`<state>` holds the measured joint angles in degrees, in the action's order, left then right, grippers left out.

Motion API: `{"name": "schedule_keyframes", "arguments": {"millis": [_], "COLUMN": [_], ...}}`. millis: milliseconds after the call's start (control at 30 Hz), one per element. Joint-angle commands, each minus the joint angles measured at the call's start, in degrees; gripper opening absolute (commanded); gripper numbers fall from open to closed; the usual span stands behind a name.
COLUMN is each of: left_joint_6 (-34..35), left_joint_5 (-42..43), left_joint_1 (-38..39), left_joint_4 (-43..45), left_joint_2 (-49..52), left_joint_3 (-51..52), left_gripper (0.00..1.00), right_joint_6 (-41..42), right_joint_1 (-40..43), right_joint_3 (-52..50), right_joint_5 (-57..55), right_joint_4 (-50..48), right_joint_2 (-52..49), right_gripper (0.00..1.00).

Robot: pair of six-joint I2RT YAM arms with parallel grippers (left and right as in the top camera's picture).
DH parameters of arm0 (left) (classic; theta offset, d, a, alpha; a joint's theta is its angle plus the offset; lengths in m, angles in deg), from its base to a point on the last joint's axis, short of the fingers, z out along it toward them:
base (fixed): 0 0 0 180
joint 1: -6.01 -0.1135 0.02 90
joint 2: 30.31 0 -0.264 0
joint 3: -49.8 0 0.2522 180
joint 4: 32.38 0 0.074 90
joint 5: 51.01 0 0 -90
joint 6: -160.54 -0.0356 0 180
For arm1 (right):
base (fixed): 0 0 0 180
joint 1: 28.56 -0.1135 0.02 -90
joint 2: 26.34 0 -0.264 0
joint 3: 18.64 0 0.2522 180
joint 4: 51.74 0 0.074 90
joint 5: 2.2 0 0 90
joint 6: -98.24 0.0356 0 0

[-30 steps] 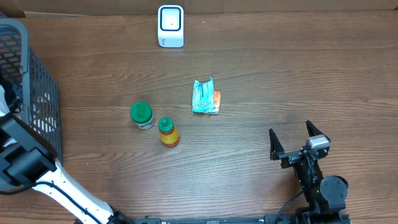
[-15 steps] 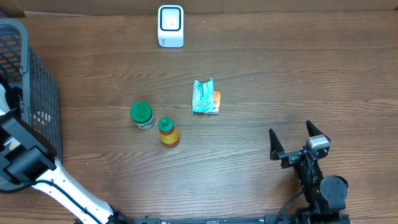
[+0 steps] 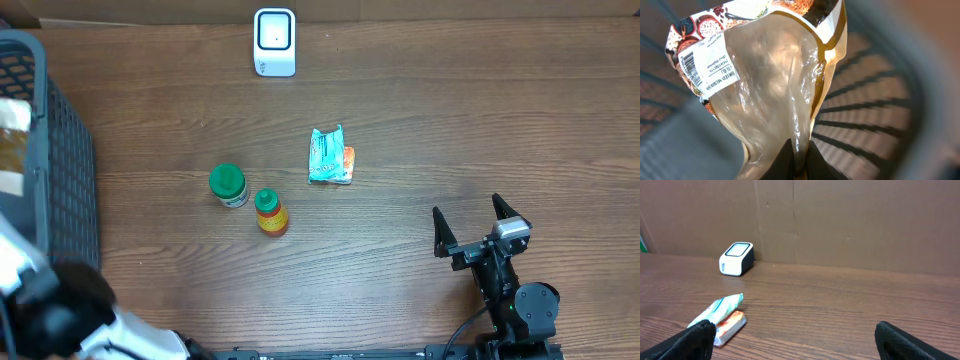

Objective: Scan the item barcode
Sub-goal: 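Carry the mushroom bag out and lay it beside the wipes pack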

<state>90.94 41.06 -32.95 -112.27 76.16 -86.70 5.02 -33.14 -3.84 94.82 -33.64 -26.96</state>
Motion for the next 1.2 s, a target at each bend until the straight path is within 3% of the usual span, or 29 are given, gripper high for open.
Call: {"name": "schedule_keyframes", "arguments": {"millis": [0,200,500,767,1167], "left_joint_6": [-2.1,-5.35,-9.55,-9.4,2.73], "left_joint_5": [2.47,2.49,2.34,-0.61,-0.76], "left_joint_1": [2.6,11.54,37.7,58.25,74.79], "left_joint_4": [-1.49,-2.36,-5.75,-5.2,-2.14], "left_joint_2": [-9.38,-18.4,-18.36,-9.18,11.72], "left_joint_3": [-1.4,-1.4,0.04,1.2,1.2], "left_gripper": [0.04,0.04,0.04,0.04,0.04], "right_joint_6": [0.17,0.17,0.17,0.17,0.17], "right_joint_1": [0.15,0.15,0.15,0.15,0.15], "right_joint_3": [-0.57,-0.57,-0.57,-0.57,-0.57], "right_joint_5": [-0.55,-0.55,-0.57,-0.57,-0.57], "right_joint_4": [-0.22,-0.22,-0.22,-0.22,-0.22], "right_joint_2": [0.46,0.46,0.46,0.46,0.46], "right_gripper": [1.0,1.0,1.0,1.0,1.0]}}
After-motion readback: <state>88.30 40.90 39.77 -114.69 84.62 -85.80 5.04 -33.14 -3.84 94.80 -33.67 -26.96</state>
